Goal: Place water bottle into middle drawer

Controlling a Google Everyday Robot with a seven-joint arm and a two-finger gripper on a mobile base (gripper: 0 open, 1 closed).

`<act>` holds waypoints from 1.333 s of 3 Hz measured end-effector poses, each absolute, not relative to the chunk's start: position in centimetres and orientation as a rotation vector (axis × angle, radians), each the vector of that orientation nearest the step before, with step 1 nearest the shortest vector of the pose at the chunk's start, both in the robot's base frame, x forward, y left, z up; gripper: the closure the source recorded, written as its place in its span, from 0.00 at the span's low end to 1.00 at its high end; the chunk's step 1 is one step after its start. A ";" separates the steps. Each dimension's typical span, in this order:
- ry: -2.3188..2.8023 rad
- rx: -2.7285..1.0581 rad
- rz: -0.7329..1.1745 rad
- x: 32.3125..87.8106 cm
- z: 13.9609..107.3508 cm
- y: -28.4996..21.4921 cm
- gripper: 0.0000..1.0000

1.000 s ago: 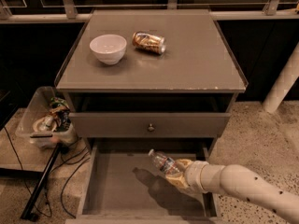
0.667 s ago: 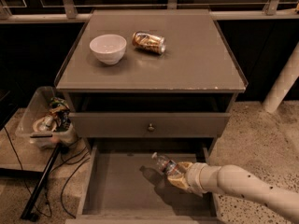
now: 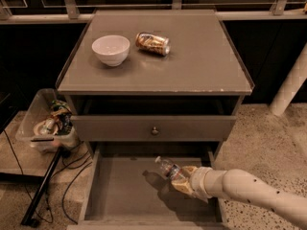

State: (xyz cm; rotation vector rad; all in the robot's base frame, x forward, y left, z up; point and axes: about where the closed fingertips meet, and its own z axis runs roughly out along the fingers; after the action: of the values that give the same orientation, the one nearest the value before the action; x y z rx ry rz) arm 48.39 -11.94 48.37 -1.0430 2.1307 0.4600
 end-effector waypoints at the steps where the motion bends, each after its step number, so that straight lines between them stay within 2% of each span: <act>1: 2.086 -1.082 0.508 49.9 47.2 -9.7 1.00; 4: 2.022 -1.184 0.630 53.6 41.0 -5.5 1.00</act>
Offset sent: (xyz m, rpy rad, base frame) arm 0.0494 0.0681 -0.0611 0.1182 0.0040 0.1638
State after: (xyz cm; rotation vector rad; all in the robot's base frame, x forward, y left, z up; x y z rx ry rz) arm 53.59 -5.50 41.01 -1.1842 2.0224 0.6299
